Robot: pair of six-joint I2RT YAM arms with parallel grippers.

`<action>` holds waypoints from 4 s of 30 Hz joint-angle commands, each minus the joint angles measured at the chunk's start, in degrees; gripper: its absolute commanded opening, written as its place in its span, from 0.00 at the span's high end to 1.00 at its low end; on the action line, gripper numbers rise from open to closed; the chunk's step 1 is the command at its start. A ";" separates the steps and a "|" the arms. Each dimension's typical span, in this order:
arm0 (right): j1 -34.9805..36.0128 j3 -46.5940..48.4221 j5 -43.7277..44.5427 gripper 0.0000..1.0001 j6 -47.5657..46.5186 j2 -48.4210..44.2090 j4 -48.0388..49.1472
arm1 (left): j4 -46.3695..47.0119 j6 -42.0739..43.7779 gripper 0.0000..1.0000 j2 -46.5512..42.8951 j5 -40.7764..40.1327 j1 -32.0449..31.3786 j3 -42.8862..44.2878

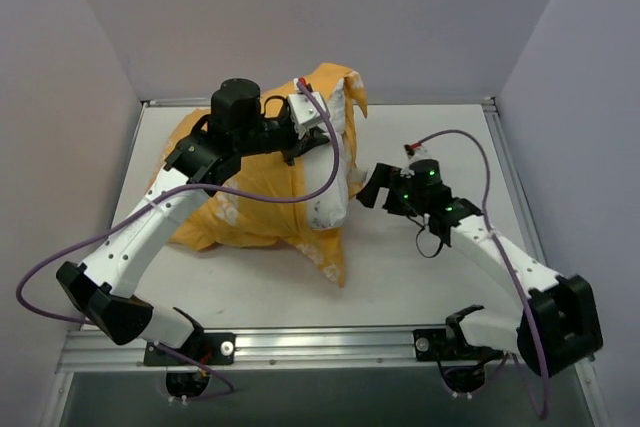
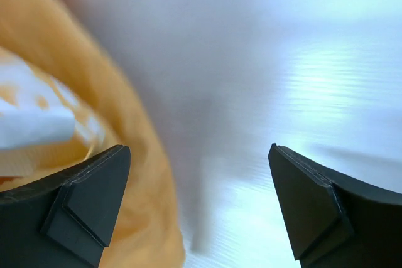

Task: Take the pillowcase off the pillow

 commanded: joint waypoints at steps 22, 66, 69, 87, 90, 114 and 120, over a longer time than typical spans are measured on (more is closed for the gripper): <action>14.45 25.70 -1.08 0.00 -1.19 -12.00 -9.39 | 8.81 0.96 0.98 -1.29 -0.28 0.14 0.85; 16.21 15.68 6.75 0.05 -0.31 6.02 19.79 | 12.58 -7.74 0.98 0.30 4.82 -1.00 5.86; 16.04 16.81 4.39 0.25 0.21 8.04 20.49 | 12.67 -8.01 0.98 -0.23 4.56 -1.00 4.89; 14.81 12.69 1.91 1.00 2.76 4.62 24.18 | 4.95 -1.51 0.28 -1.99 -3.16 -0.91 3.22; 13.32 9.88 1.04 1.00 3.11 3.48 25.67 | 3.36 -0.63 0.06 -3.04 -4.84 -0.65 3.48; 4.96 -8.14 -6.96 1.00 12.43 8.75 41.41 | -15.39 45.87 0.06 -6.56 -19.35 12.45 -25.17; 3.91 -9.46 -6.26 1.00 11.73 6.55 39.66 | -16.94 45.34 0.88 -6.47 -17.95 13.68 -24.55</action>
